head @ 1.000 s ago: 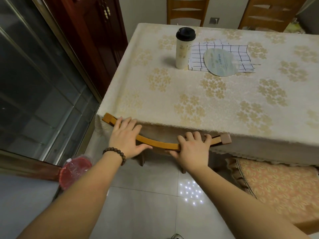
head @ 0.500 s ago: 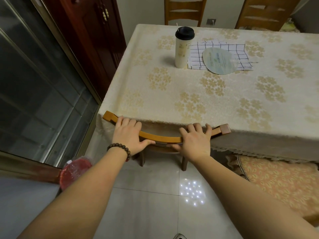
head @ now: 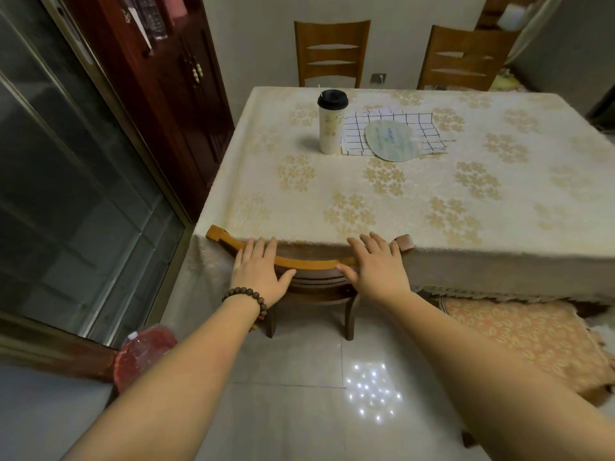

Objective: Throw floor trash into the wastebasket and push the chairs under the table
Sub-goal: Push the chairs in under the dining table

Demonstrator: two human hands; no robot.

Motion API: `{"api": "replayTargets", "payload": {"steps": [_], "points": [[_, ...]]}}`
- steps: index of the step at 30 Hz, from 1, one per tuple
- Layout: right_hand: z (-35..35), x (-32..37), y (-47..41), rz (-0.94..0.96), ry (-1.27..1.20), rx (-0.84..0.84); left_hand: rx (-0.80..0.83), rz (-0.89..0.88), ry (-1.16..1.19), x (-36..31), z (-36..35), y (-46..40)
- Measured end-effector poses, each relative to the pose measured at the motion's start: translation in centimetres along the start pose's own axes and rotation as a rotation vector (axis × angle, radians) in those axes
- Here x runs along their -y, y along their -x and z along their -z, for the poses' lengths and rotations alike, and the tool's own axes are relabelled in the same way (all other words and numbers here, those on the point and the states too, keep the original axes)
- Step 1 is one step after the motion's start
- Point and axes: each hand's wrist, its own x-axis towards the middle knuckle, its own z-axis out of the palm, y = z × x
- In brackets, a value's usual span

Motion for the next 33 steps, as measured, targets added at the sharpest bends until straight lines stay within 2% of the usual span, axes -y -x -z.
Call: {"api": "replayTargets", "payload": {"steps": [5,10,20,24,33], "points": [[2.4,-0.3,4.9,-0.039,-0.07,-0.128,-0.118,-0.033,0.101,-2.8,0.7,3.8],[2.6,-1.1,10.6,-0.187,-0.094,-0.168,-0.16,-0.143,0.163,-7.2,-0.3,7.8],[2.3,-6.9,25.1,-0.559,-0.076,-0.158,0.003,-0.452,0.207,-18.9,-4.5,14.1],[4.0,-10.8,31.9,-0.698,-0.017,-0.222,0.058,-0.535,0.237,-24.4,-5.0,17.6],[7.0,-20.5,46.0,-0.915,-0.056,-0.361,0.076,-0.698,0.204,-39.0,-6.4,25.9]]}}
